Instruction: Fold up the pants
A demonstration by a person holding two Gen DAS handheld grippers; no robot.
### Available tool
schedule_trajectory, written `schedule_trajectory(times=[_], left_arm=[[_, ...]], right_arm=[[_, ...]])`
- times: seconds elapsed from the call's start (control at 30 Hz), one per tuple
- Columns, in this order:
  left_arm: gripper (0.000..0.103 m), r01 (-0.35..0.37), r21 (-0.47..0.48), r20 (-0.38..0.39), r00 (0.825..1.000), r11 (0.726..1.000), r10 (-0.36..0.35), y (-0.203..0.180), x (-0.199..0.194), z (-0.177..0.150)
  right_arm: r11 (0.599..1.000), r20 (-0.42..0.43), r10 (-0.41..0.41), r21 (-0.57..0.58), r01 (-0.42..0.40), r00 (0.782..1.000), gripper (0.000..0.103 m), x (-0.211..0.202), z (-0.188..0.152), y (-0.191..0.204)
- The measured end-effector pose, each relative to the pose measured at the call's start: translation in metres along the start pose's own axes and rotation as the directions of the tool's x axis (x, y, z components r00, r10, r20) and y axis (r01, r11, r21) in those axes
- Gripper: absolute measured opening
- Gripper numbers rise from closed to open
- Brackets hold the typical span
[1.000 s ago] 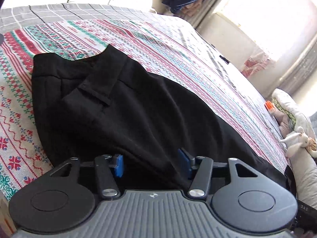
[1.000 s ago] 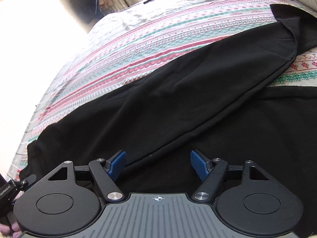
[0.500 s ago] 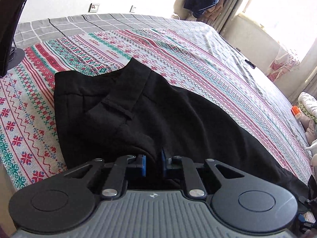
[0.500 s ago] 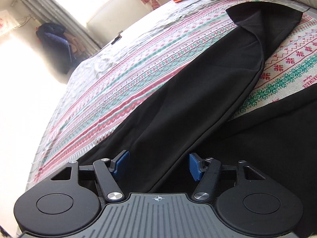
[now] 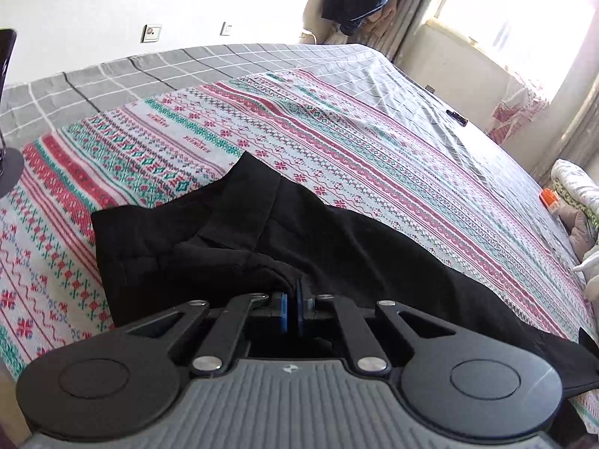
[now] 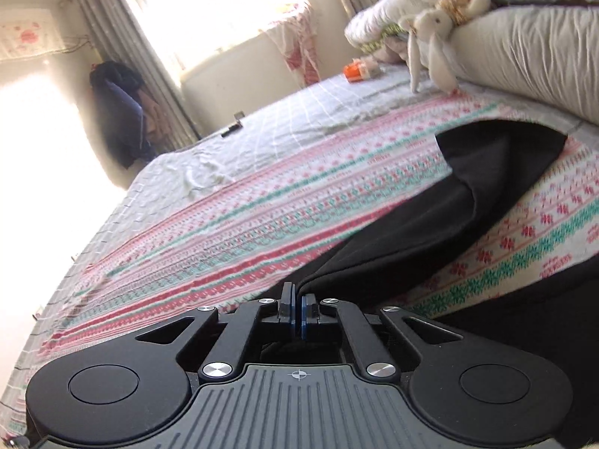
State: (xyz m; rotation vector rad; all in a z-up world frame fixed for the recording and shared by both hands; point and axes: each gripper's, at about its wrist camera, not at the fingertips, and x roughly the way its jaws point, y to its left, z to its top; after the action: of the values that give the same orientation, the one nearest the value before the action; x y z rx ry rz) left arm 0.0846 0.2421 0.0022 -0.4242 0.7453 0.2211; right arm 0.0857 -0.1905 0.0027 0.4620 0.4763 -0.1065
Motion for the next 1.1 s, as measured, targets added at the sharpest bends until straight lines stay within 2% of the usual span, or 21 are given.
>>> schedule_trajectory(times=[0.13, 0.33, 0.53, 0.7, 0.97, 1.1], left_arm=[[0.016, 0.014, 0.044, -0.017, 1.0, 0.999, -0.014, 0.011, 0.0, 0.015], [0.016, 0.023, 0.052, -0.059, 0.998, 0.998, -0.02, 0.038, 0.001, 0.025], [0.016, -0.02, 0.039, -0.108, 0.994, 0.999, 0.024, 0.054, 0.001, 0.021], [0.016, -0.057, 0.047, -0.112, 0.992, 0.997, 0.062, 0.057, -0.008, 0.017], [0.018, -0.174, 0.132, -0.132, 0.973, 0.976, 0.191, 0.048, -0.006, 0.005], [0.027, -0.235, 0.189, -0.123, 0.958, 0.954, 0.26, 0.039, -0.004, -0.003]], right_arm=[[0.996, 0.003, 0.013, -0.09, -0.013, 1.0, 0.002, -0.026, -0.004, 0.02], [0.972, -0.089, 0.042, -0.228, -0.062, 0.995, 0.002, -0.051, -0.027, 0.037], [0.938, -0.185, 0.064, -0.326, -0.123, 0.981, 0.001, -0.072, -0.06, 0.049], [0.924, -0.25, 0.062, -0.351, -0.15, 0.966, 0.001, -0.082, -0.081, 0.049], [0.934, -0.349, 0.042, -0.318, -0.161, 0.936, 0.001, -0.086, -0.099, 0.038], [0.933, -0.409, 0.01, -0.325, -0.156, 0.912, 0.001, -0.082, -0.111, 0.033]])
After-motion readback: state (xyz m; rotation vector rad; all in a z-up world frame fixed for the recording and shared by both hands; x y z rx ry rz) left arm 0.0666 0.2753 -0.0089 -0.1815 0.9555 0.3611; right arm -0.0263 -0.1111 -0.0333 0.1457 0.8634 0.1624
